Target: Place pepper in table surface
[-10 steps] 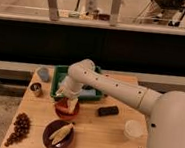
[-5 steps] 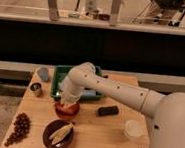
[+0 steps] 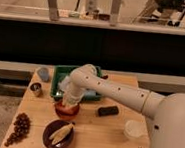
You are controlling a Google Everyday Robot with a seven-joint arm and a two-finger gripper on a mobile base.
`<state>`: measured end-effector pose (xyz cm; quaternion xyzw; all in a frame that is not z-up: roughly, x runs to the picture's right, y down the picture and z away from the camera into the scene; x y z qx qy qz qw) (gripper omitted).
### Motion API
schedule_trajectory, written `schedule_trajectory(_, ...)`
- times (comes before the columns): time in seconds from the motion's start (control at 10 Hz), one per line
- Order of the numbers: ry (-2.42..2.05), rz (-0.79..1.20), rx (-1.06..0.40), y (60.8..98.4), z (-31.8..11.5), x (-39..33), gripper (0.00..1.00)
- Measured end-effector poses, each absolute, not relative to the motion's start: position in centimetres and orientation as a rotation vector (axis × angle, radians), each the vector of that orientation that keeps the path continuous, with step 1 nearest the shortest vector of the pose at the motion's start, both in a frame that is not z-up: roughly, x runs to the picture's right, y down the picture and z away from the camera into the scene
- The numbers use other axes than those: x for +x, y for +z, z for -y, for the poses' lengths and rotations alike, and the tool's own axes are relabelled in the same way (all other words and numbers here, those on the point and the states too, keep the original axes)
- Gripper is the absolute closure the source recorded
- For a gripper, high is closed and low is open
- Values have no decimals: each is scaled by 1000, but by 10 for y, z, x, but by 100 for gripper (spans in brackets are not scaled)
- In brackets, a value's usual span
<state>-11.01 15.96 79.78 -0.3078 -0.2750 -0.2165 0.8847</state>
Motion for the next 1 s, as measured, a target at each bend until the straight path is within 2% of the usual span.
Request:
schedule_trajectory(0.2,-436,576,-645,805,-163,-107,57)
schedule_trajectory(0.4,-430,587,-655,816,-168,-105,50)
schedule_trajectory(1.0,-428,615,-675,839,-178,-107,50)
